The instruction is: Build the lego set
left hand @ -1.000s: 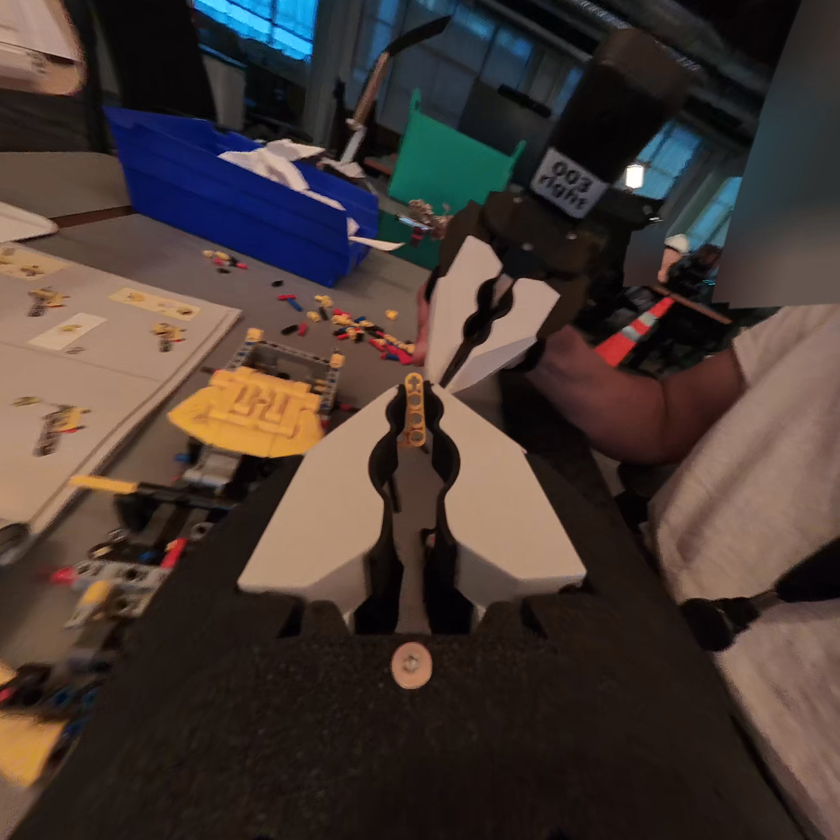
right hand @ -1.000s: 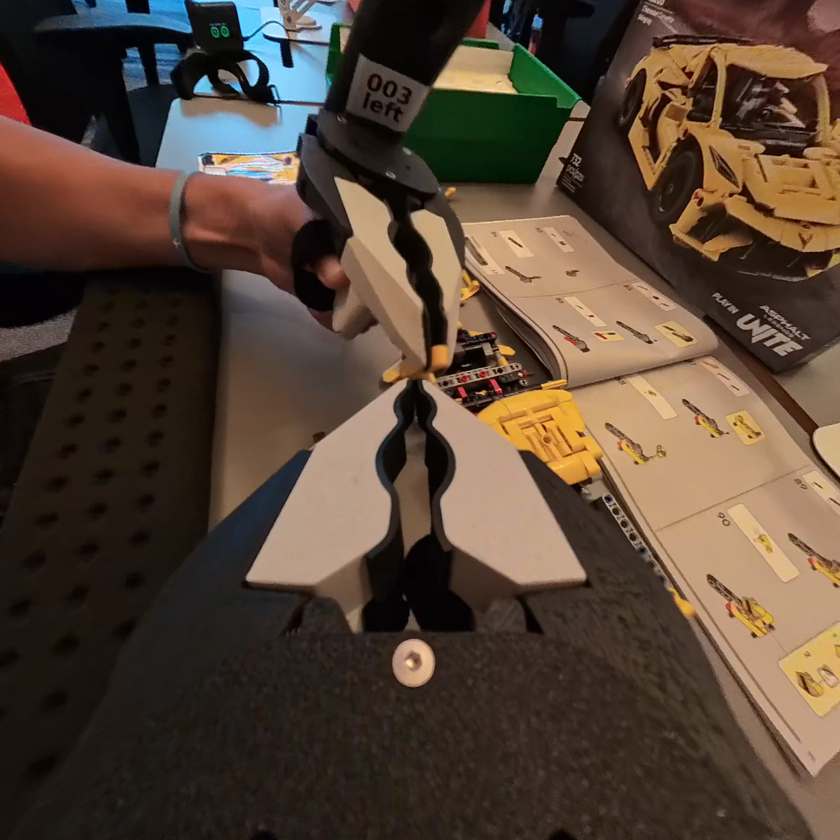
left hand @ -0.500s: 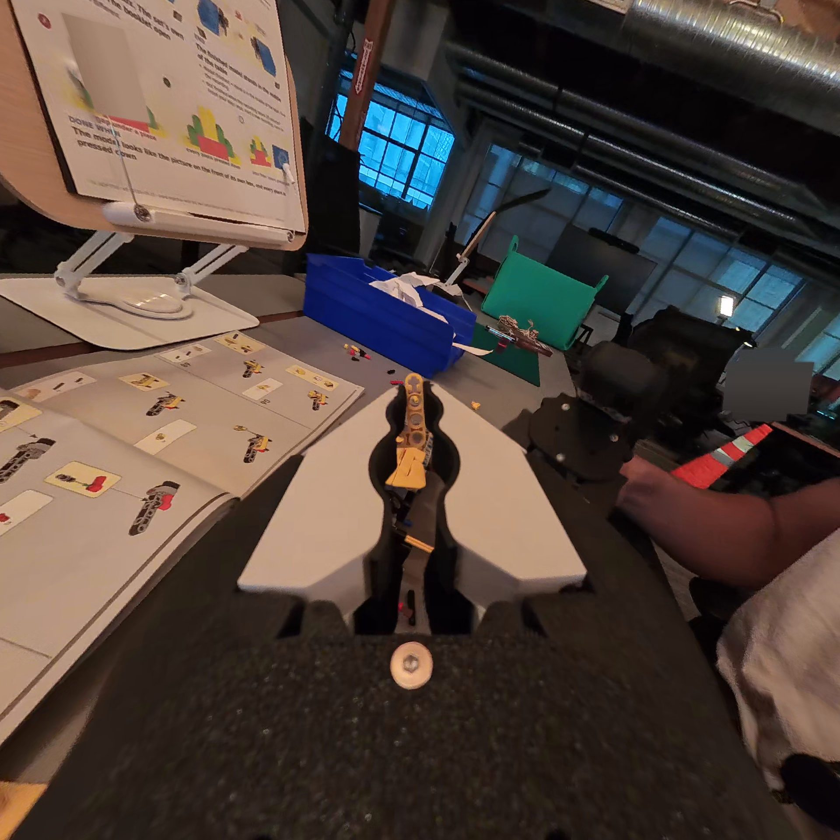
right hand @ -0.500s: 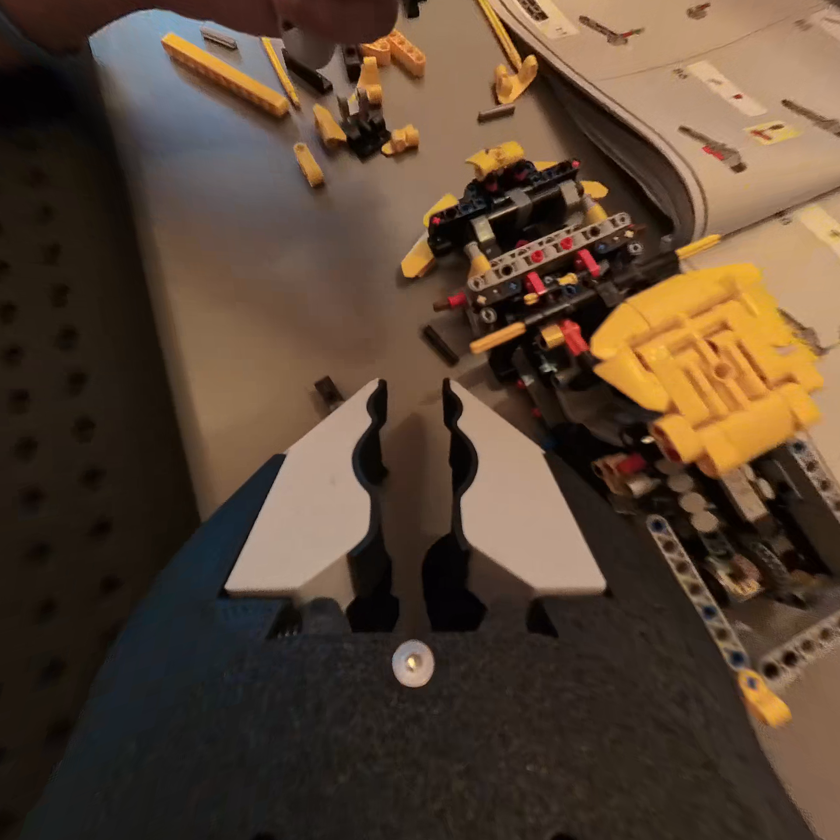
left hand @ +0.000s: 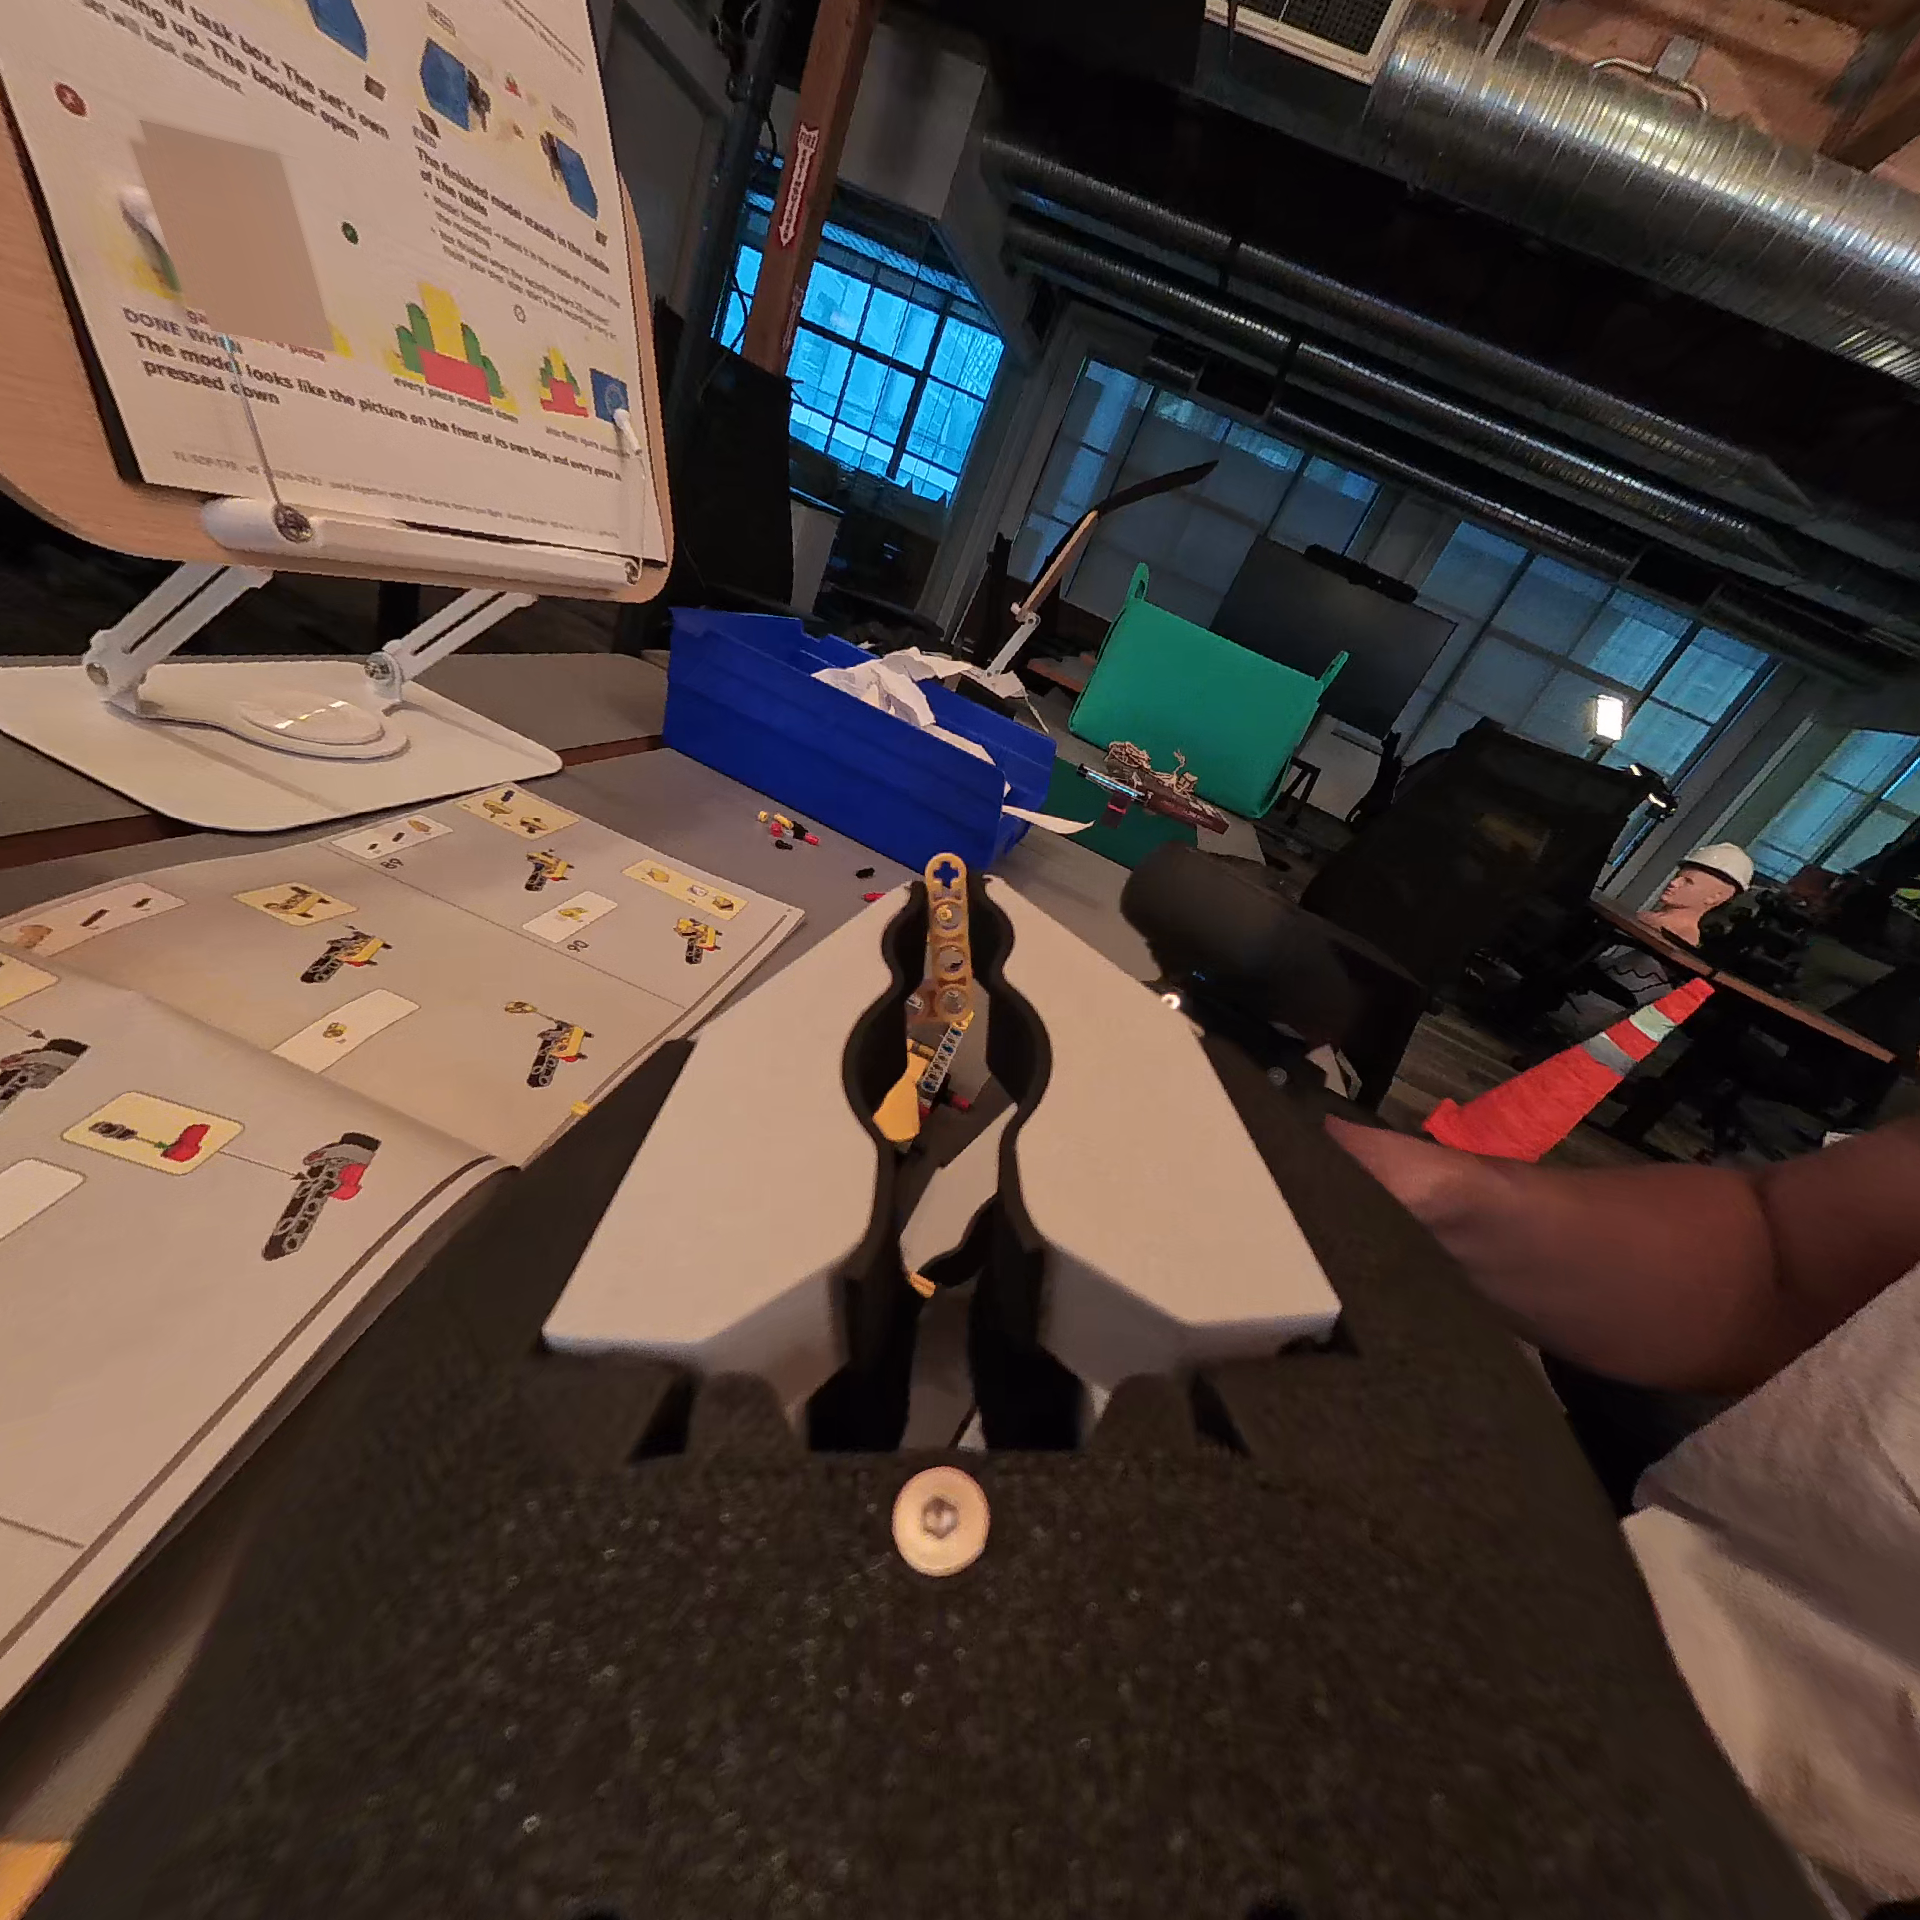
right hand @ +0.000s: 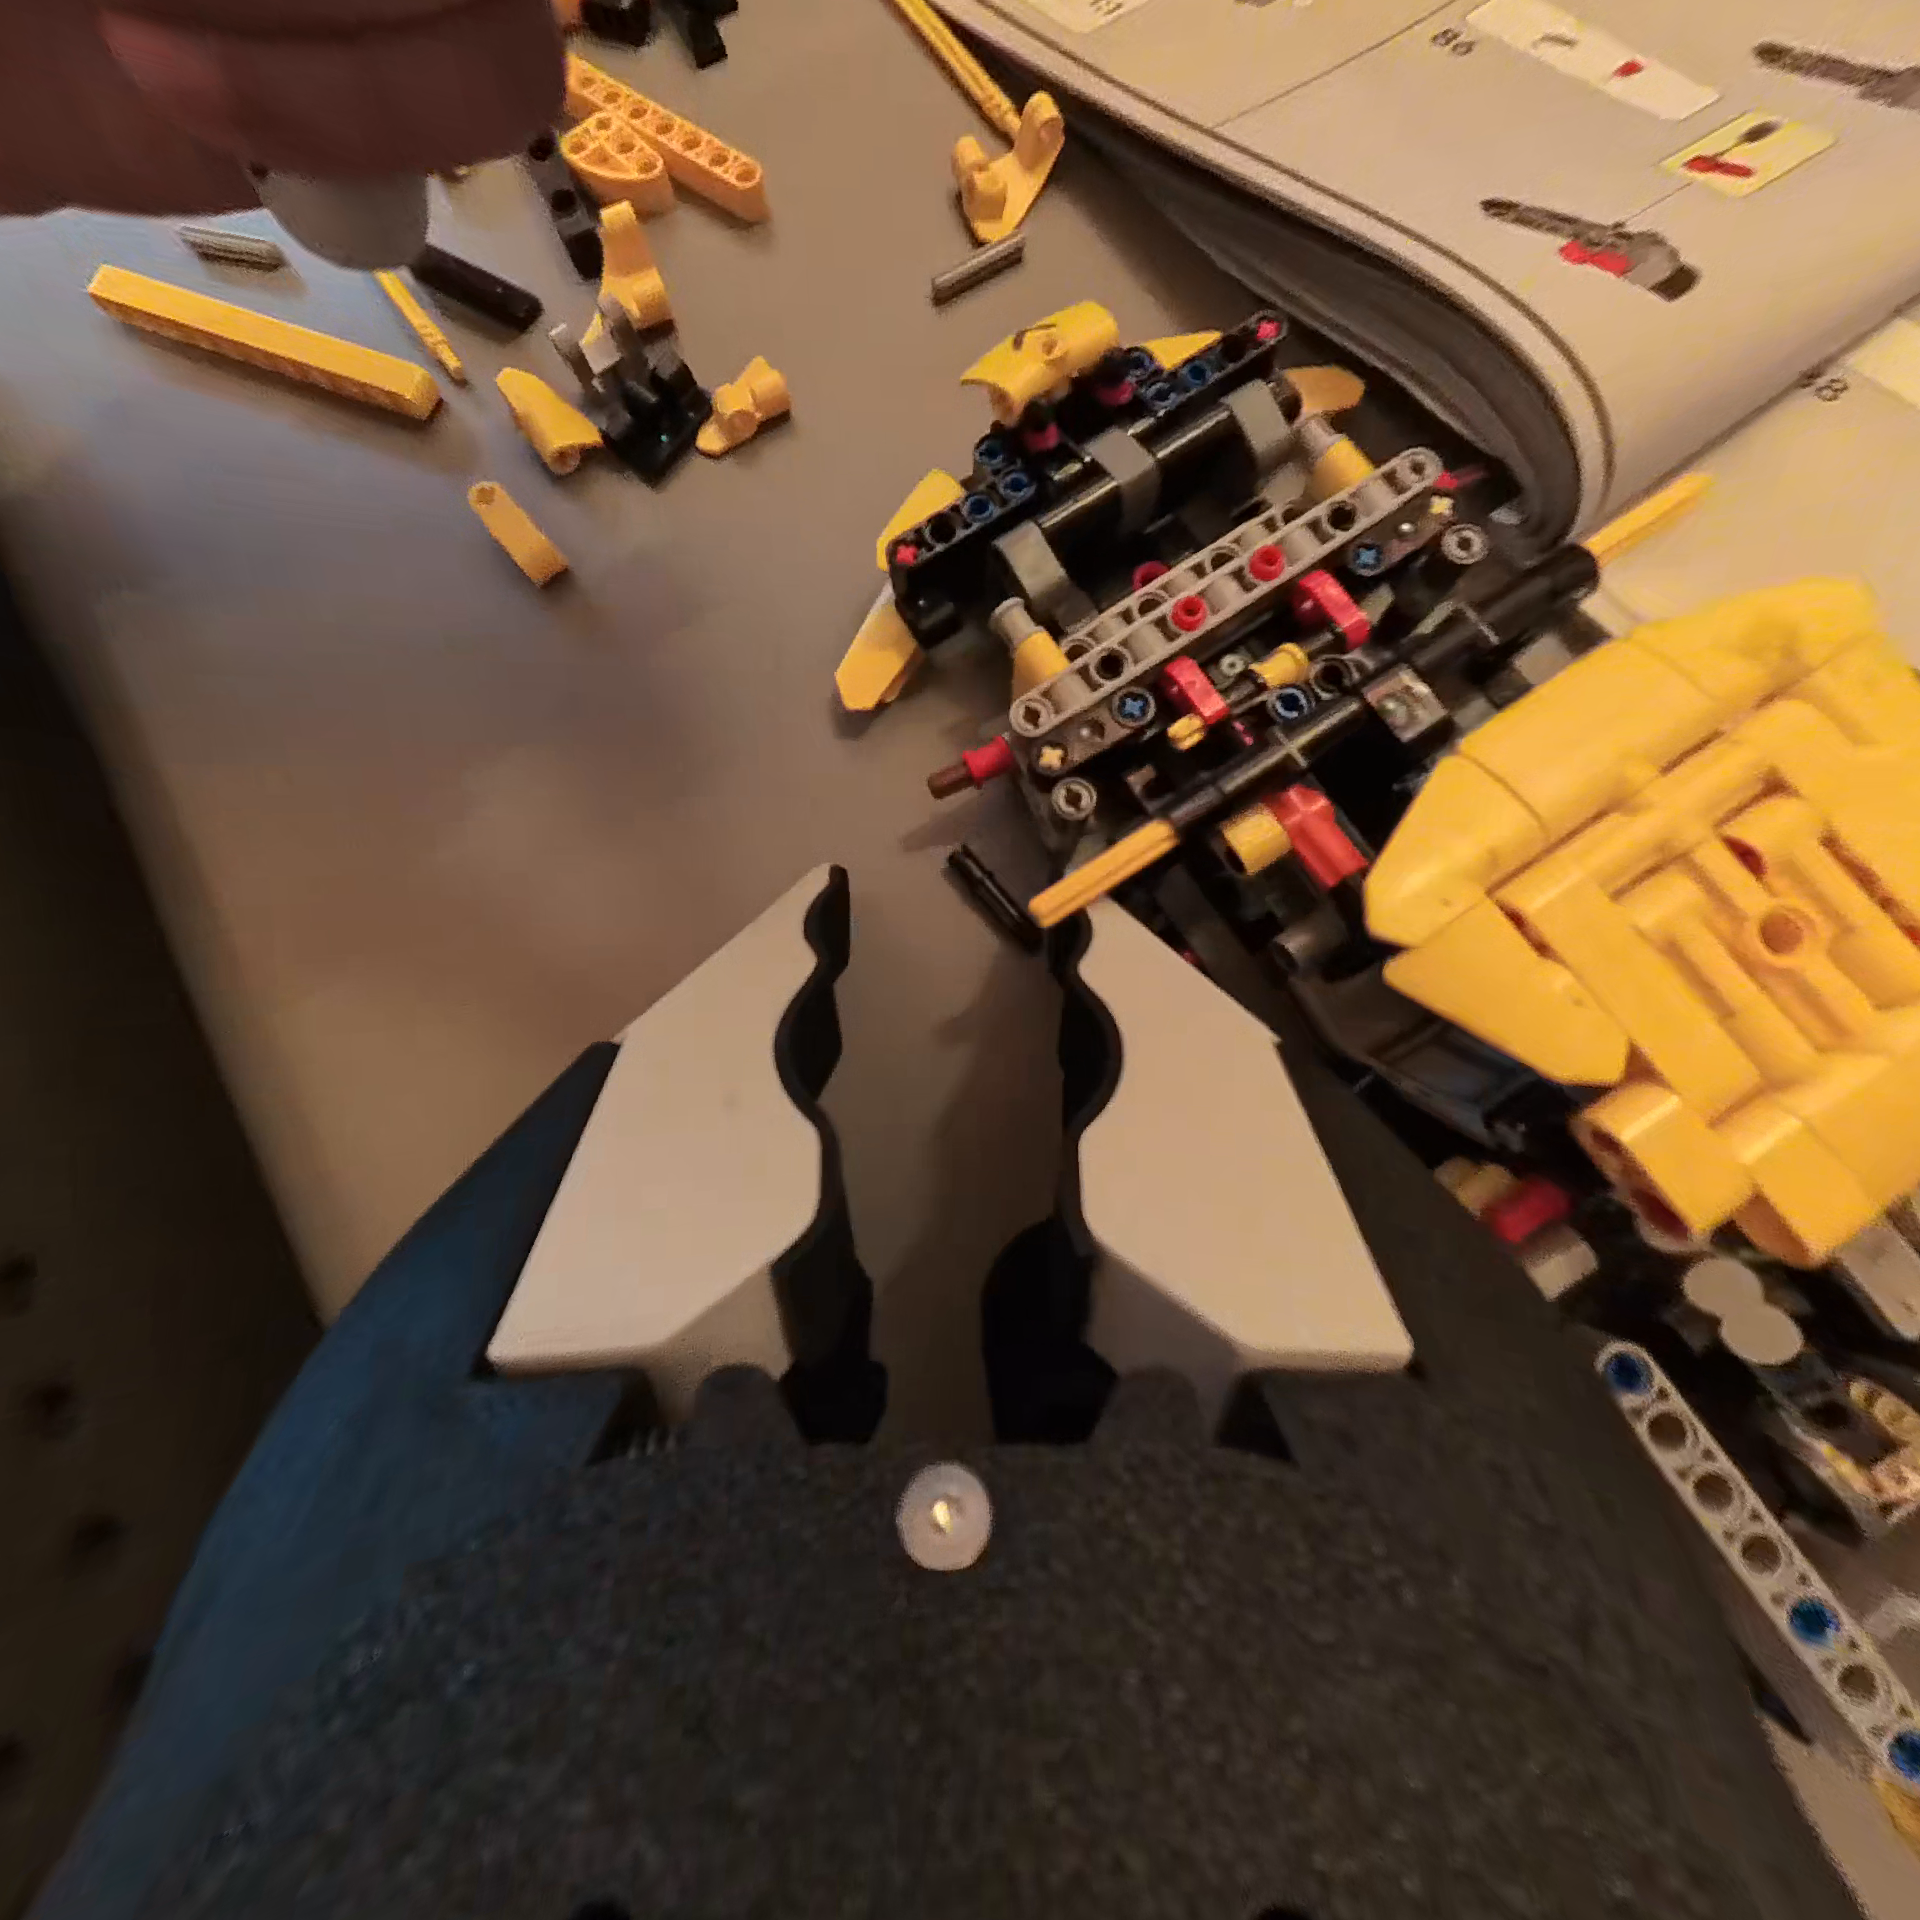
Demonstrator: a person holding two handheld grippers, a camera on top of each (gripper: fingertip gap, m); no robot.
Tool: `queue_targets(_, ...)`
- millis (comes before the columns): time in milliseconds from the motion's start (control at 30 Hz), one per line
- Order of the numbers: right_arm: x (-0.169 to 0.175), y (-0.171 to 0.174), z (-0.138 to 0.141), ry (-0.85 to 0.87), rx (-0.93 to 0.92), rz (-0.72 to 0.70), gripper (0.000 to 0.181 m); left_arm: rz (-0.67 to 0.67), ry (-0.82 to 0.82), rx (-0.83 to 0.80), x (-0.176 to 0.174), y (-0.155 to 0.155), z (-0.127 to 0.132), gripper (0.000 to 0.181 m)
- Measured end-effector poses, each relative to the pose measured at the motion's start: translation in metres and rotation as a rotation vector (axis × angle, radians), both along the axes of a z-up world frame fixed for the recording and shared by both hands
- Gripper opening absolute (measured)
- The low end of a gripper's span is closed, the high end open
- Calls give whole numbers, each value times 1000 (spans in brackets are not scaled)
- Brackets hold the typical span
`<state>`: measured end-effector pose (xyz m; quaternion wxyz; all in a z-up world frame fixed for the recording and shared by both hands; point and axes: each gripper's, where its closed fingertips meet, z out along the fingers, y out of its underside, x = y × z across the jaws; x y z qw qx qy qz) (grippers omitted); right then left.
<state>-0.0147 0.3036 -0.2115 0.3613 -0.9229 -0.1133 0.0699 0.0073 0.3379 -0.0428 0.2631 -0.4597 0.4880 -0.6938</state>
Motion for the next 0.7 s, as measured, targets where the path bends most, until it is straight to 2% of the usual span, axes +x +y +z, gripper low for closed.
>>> queue_targets(67, -1, -1, -2, -13, -25, 25, 36, 1, 0, -1, 0, 0, 0, 7)
queue_targets(200, 0, -8, -3, -53, -55, 68, 19, -4, 7, 9, 1, -2, -2, 7)
queue_targets(367, -1, -32, -3, -130, -106, 135, 9, -17, 21, 9, 2, -5, -5, 7)
queue_targets(500, -22, -40, 11, 76, -104, 163, 18, -20, 24, 14, 3, -7, -6, 7)
queue_targets(600, 2, -28, 20, -40, -36, 117, 15, -17, 28, 16, 3, -6, -7, 8)
queue_targets(700, -9, -32, 2, 2, -151, 154, 28, -7, 35, 21, 4, -3, -9, 7)
